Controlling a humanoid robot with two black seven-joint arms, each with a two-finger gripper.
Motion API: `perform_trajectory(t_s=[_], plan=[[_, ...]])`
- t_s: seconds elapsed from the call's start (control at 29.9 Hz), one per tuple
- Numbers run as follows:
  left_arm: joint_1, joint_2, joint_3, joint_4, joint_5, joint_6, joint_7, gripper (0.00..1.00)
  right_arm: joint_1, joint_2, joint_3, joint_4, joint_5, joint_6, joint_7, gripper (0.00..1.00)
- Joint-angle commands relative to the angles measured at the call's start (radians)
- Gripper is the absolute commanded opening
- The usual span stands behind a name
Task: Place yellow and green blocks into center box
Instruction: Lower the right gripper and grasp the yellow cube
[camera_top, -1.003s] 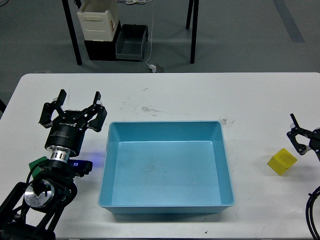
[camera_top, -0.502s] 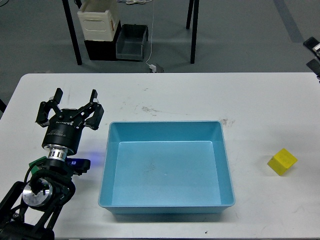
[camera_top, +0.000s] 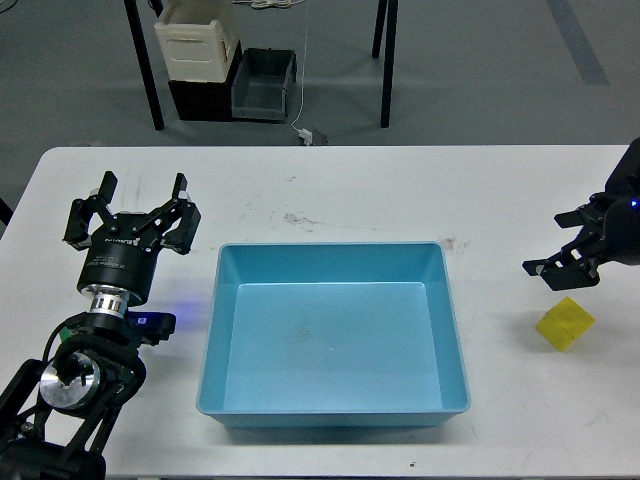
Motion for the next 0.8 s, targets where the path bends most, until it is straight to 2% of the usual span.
perform_trajectory(t_s=[0.0,0.2,0.77], plan=[[-0.002,0.000,0.000,0.002,0.000,0.000,0.000,1.00,0.048,0.020,-0.114,-0.003,-0.003,0.010,0.000,1.00],[-0.002,0.000,0.000,0.005,0.000,0.000,0.000,1.00,0.046,0.024,-0.121,-0.005,-0.003,0.146,0.000,0.99],[-0.002,-0.002,-0.009,0.006,0.000,0.000,-0.001,1.00,-0.032,0.113,-0.128,-0.048,0.000,0.146,0.000,0.98]])
